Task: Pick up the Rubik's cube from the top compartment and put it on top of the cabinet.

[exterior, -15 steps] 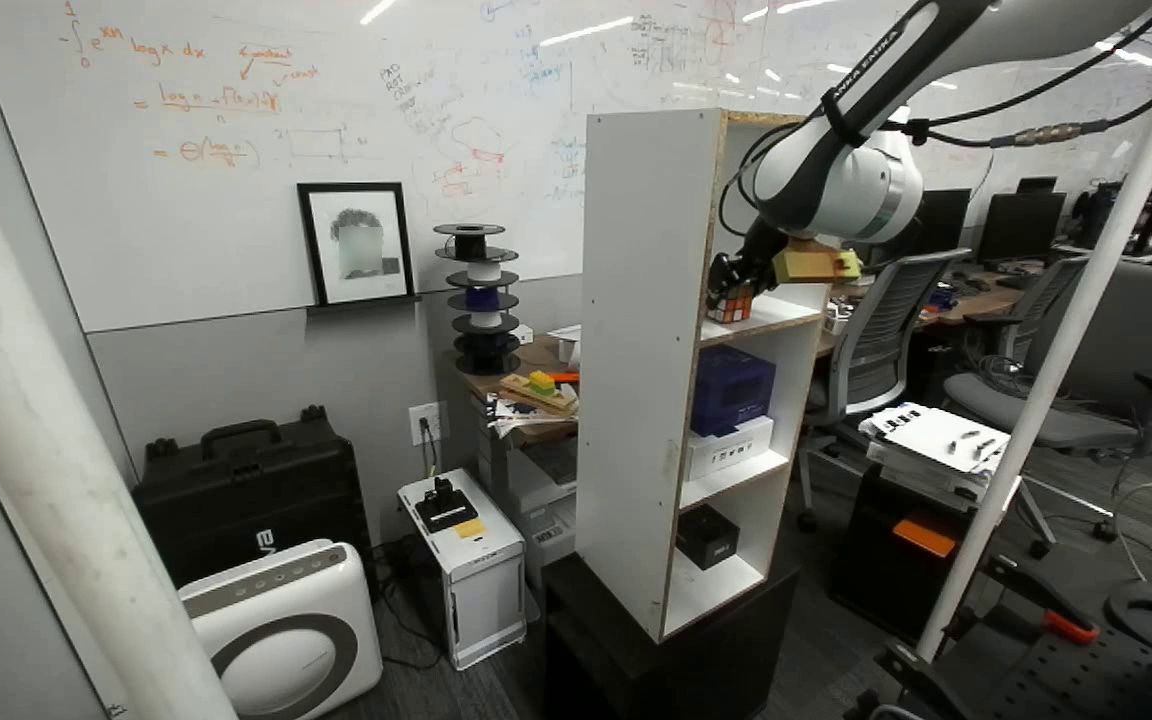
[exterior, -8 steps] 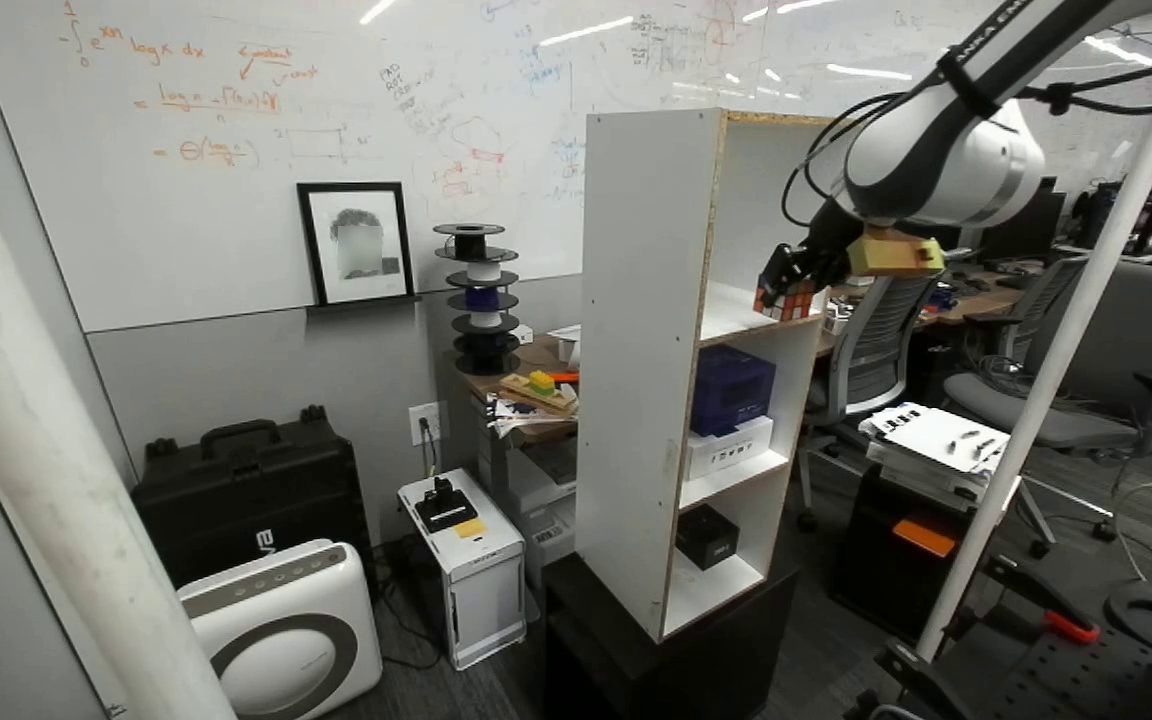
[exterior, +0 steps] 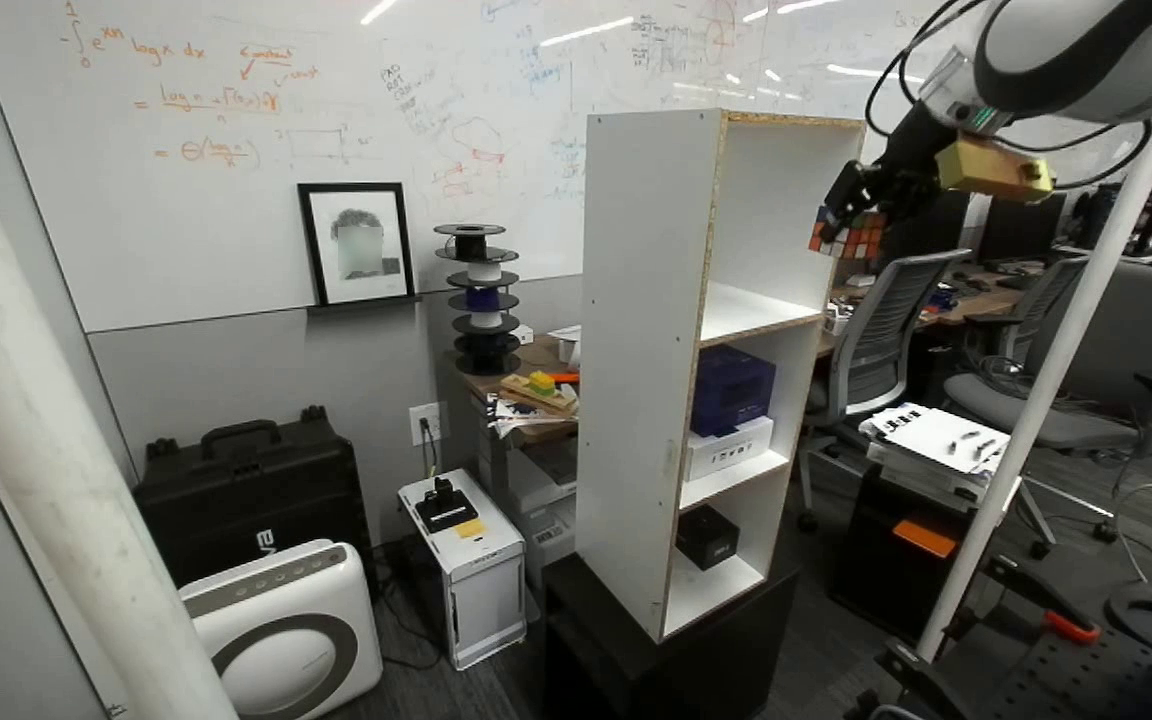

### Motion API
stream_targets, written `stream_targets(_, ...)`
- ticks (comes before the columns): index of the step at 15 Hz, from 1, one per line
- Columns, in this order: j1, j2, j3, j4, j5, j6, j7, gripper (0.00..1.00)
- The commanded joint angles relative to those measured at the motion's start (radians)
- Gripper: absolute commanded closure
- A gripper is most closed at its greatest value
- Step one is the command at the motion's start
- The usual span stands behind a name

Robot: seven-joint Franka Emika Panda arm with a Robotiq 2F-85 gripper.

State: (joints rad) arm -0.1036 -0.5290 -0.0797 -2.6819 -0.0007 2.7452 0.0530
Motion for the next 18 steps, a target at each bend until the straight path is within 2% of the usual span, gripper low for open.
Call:
stream_targets(1,-0.013,-0.167,0.05,0.077,0.046,-0.154,0.106,0.61)
stream_targets(3,-0.025,-0.205,0.067,0.158,0.056,-0.206,0.163,0.61)
stream_targets(5,-0.051,-0.196,0.089,0.261,0.05,-0.196,0.23,0.61)
stream_targets(8,-0.098,-0.1,0.11,0.441,0.038,-0.165,0.307,0.61)
stream_targets(12,-0.14,0.061,0.119,0.601,0.026,-0.179,0.362,0.61)
stream_targets(18,-0.119,0.322,0.108,0.752,0.006,-0.216,0.429,0.61)
